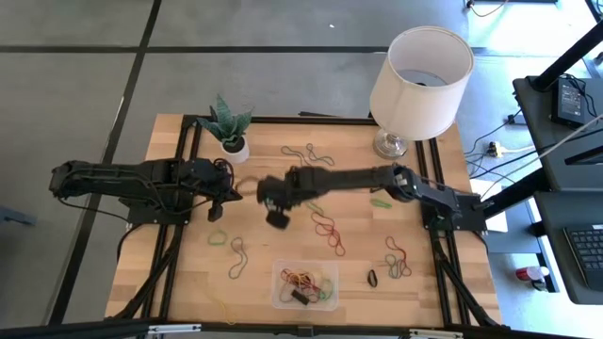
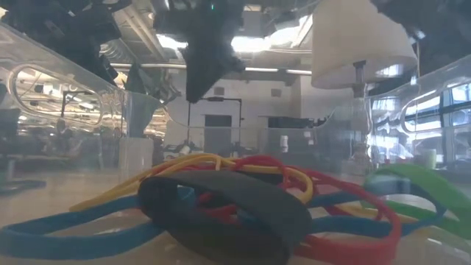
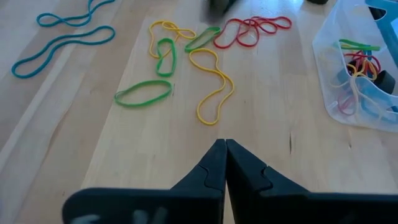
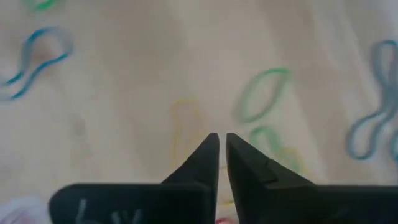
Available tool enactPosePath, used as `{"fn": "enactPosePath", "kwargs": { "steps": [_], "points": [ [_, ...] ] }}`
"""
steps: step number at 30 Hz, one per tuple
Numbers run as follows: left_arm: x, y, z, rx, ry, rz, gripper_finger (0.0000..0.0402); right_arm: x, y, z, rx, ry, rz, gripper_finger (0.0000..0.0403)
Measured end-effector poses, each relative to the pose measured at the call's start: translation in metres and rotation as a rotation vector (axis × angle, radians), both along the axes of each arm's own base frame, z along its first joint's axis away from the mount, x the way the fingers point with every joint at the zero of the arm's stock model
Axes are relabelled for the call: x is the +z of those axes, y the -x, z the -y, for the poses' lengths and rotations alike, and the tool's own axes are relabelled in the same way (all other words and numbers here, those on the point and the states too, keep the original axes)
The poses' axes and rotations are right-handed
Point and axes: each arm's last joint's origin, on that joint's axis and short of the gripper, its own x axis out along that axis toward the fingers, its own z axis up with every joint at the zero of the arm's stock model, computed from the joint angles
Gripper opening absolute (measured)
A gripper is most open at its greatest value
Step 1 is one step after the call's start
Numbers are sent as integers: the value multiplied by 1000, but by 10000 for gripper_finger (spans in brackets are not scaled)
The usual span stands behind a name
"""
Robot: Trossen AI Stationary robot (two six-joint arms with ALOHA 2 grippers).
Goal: Pick and place rubber bands into bin
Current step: Put the green rubber band into the transparent bin
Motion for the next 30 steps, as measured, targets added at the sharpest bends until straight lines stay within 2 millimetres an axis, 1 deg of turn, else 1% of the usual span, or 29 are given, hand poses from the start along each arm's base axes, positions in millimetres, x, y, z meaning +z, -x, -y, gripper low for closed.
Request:
{"fn": "enactPosePath", "kwargs": {
  "steps": [2,5,8,11,13,16,20,22,26,30],
  "points": [
    [0,0,0,2,-2,0,5,-1,-1,20,-47,-2,1,47],
    [0,0,0,6,-5,-1,4,-11,-4,44,-97,-3,-2,64],
    [0,0,0,9,-7,-1,2,-24,-8,59,-153,-16,42,84],
    [0,0,0,4,-13,-1,2,-35,-8,69,-191,-27,42,103],
    [0,0,0,0,-20,0,5,-46,-12,71,-188,-46,86,115],
    [0,0,-1,8,-29,-1,5,-66,-12,72,-181,-64,74,131],
    [0,0,-1,23,-42,-3,1,-86,-11,71,-203,-75,101,144],
    [0,0,-1,27,-45,-3,2,-99,-8,72,-214,-79,81,146],
    [0,0,-1,28,-45,-3,5,-118,-4,71,-237,-87,96,147],
    [0,0,-1,27,-45,-3,3,-126,1,71,-253,-80,89,136]
  ]
}}
